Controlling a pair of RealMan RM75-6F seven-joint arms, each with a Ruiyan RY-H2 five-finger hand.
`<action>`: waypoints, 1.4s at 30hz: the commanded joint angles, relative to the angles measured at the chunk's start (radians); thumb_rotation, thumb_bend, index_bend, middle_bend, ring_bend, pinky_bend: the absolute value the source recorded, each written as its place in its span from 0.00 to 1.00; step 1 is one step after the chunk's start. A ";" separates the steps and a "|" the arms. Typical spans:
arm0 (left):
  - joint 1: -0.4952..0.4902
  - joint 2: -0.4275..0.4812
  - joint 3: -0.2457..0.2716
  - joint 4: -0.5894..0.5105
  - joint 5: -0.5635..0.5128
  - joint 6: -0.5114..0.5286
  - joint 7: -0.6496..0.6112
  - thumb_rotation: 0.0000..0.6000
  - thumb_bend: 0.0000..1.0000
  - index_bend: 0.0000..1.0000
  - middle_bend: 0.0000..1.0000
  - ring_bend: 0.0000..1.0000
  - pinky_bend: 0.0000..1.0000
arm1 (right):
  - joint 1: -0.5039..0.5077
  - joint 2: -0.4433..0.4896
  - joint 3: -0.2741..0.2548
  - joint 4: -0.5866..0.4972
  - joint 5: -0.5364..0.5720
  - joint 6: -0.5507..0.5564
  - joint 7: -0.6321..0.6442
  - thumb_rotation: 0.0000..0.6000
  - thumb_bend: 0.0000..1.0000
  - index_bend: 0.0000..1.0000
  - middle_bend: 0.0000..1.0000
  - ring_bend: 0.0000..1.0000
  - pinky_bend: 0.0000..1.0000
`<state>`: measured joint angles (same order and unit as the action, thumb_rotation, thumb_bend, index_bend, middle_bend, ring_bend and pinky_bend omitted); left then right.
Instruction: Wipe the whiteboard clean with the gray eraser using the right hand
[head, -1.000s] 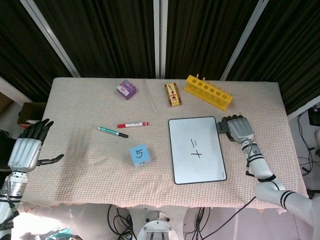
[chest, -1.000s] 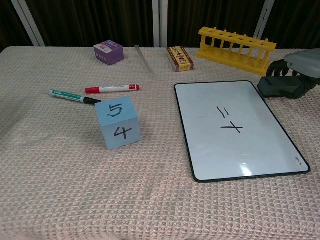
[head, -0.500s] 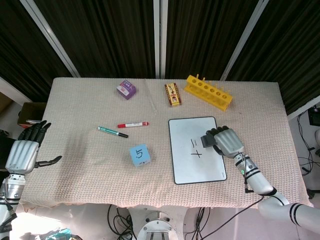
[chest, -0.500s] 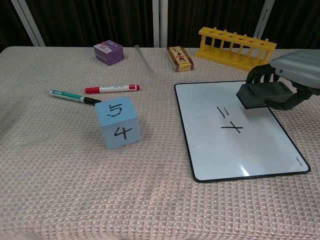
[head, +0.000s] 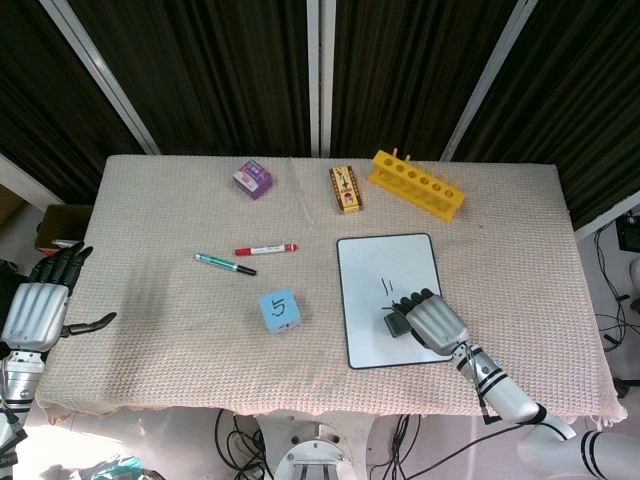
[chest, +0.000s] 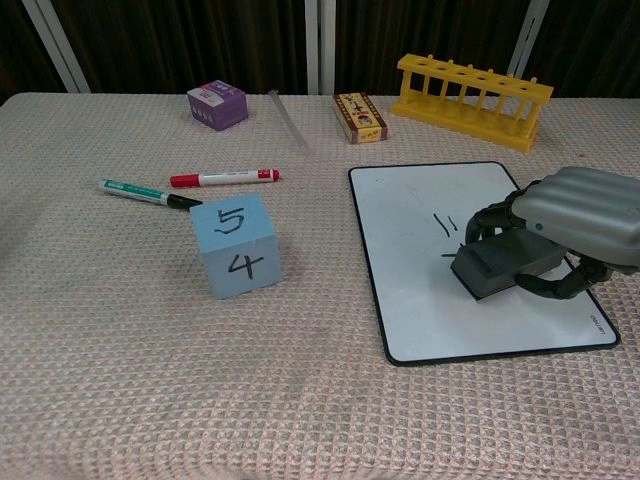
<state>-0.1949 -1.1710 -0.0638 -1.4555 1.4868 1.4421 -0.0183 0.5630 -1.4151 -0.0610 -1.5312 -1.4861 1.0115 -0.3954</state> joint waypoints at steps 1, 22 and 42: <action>0.001 0.000 0.000 0.004 0.000 -0.001 -0.007 0.66 0.10 0.07 0.05 0.08 0.16 | 0.000 -0.019 0.006 0.015 -0.001 -0.002 -0.009 1.00 0.35 0.64 0.51 0.37 0.44; 0.019 0.003 0.003 0.050 -0.012 -0.006 -0.069 0.70 0.10 0.07 0.05 0.08 0.16 | 0.124 -0.265 0.195 0.336 0.112 -0.087 0.011 1.00 0.36 0.65 0.51 0.37 0.44; 0.029 0.009 0.001 0.048 -0.006 0.007 -0.066 0.70 0.10 0.07 0.05 0.08 0.16 | 0.147 -0.269 0.219 0.365 0.109 -0.019 0.070 1.00 0.36 0.64 0.50 0.37 0.43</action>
<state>-0.1664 -1.1627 -0.0623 -1.4056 1.4796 1.4472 -0.0862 0.7277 -1.7117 0.1692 -1.1312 -1.3563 0.9595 -0.3362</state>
